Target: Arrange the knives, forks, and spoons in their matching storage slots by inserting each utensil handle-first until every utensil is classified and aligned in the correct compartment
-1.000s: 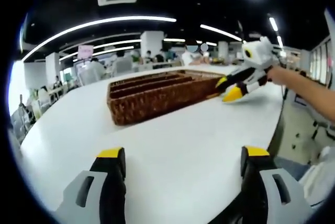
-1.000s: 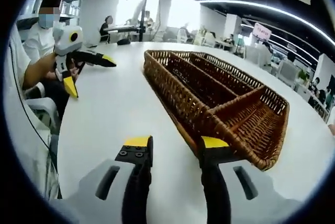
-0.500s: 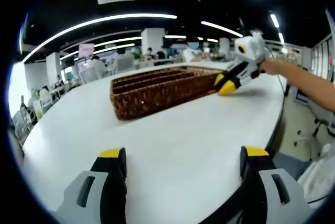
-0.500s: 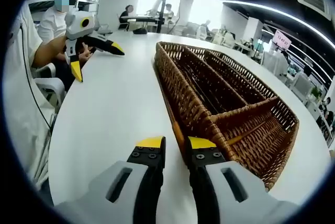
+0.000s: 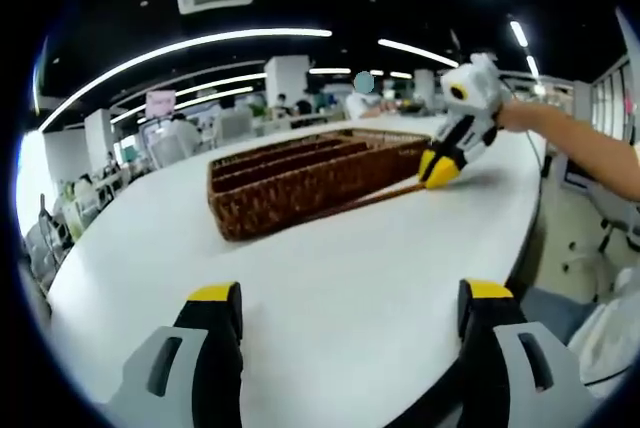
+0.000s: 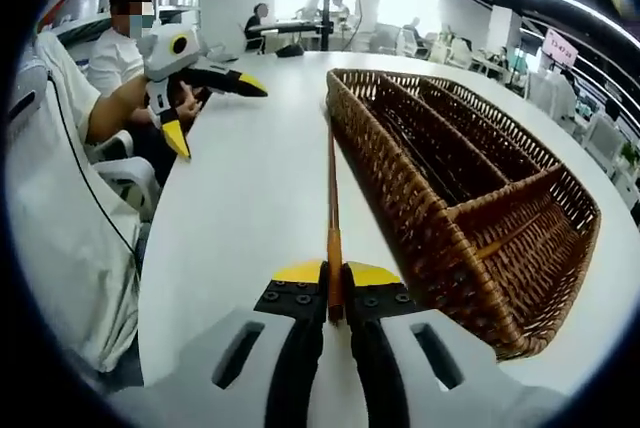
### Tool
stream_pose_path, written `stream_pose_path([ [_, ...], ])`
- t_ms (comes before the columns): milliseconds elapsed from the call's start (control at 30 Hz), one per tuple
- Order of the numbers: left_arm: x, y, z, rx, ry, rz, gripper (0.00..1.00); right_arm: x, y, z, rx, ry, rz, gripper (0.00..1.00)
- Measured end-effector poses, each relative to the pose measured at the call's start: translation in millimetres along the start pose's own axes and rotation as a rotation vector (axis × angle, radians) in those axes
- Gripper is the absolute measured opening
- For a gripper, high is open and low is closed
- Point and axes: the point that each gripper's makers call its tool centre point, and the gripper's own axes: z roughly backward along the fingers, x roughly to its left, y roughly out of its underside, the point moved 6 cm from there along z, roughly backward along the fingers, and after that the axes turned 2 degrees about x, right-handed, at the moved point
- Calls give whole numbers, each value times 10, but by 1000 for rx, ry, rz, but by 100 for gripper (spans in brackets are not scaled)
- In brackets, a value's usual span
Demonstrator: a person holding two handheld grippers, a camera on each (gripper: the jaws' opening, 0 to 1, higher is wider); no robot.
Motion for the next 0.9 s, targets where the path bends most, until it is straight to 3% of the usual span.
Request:
stream_pose_path([
  [333,-91,-41,-57,13,25,-38,90,92,27,31,-19,-60,-5,7],
  [467,-130,-115,-89,-3,71,-50,91,184,40,34,-31,-102,9,7],
  [600,-92,-107,-165,29,62,-94,90,283,35,34,-36,-128,24,7],
  [767,-136,-175,-213,36,94,-123,89,328,38,38,-27,-143,42,7],
  [900,-234,-210,-268,62,146,-205,85,335,39,46,-18,-152,48,7],
])
